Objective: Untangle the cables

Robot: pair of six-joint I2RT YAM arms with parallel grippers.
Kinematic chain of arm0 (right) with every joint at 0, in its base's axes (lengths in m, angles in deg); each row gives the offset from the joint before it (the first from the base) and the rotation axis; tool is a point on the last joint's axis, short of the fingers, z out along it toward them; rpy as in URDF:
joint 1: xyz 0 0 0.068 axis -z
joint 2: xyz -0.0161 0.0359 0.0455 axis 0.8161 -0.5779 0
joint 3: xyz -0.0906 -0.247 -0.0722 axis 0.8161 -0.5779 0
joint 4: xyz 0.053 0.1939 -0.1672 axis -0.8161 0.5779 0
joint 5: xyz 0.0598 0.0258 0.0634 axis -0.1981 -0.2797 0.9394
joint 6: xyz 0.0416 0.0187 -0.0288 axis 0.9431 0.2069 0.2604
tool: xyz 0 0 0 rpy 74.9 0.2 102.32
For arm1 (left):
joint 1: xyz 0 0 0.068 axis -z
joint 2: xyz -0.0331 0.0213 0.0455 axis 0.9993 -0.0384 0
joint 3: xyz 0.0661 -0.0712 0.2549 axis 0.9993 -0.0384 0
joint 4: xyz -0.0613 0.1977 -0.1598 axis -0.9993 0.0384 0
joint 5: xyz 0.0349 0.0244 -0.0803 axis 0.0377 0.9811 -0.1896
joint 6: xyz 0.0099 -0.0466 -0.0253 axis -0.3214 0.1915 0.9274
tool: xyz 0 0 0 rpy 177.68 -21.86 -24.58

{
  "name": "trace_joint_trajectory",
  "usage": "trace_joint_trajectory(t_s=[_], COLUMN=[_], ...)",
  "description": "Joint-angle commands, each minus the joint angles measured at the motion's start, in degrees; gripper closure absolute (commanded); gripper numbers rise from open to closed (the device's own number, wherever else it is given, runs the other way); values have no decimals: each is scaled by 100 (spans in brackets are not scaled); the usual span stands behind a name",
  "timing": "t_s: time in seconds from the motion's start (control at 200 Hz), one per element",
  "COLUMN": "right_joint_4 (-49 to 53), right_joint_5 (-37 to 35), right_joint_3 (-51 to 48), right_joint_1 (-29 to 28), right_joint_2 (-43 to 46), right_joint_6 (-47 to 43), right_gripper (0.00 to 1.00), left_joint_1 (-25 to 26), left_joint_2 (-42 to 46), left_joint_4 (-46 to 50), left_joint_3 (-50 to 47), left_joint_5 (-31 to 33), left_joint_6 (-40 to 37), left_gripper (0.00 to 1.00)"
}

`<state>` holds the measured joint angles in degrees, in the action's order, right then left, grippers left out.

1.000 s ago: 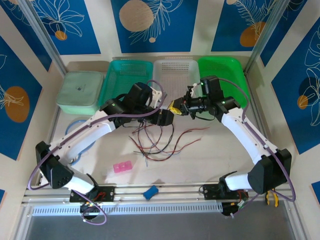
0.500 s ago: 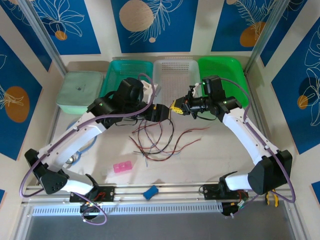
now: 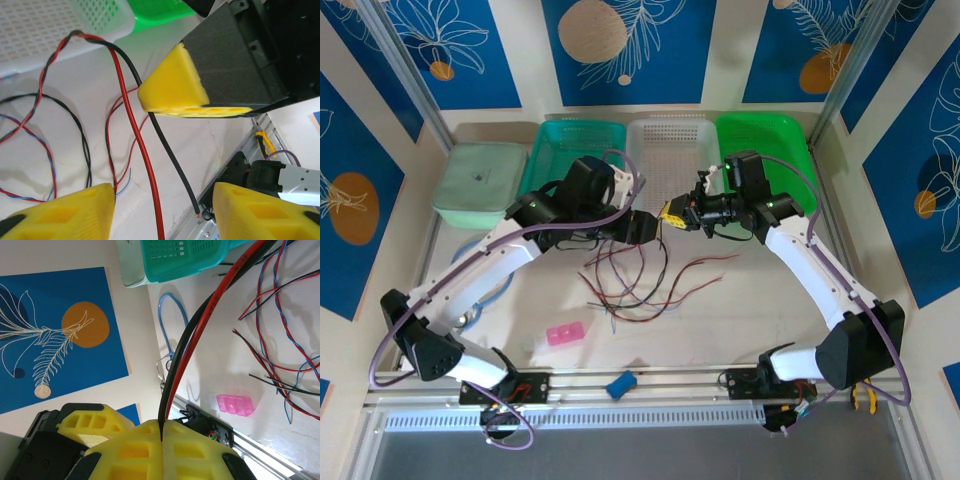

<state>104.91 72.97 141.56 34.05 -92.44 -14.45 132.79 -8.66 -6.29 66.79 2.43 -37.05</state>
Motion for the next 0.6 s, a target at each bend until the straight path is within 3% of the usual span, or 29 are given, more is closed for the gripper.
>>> trace_joint_trajectory(t_s=[0.0,0.34,0.51,0.595], right_joint_4=[48,11,-38,-32], right_joint_5=[236,319,321,343], right_joint_3=[-4,63,36,36], right_joint_1=[16,41,60,78], right_joint_2=[131,165,221,242], right_joint_6=[-75,-48,15,6], right_gripper=[100,100,100,100], left_joint_1=[-37,-37,-40,-34], left_joint_2=[-87,-130,-183,-210], left_joint_4=[93,123,86,27], left_joint_3=[168,79,39,2], left_joint_5=[-208,-124,-143,-194], left_joint_6=[-15,1,11,51], left_gripper=[52,62,61,65])
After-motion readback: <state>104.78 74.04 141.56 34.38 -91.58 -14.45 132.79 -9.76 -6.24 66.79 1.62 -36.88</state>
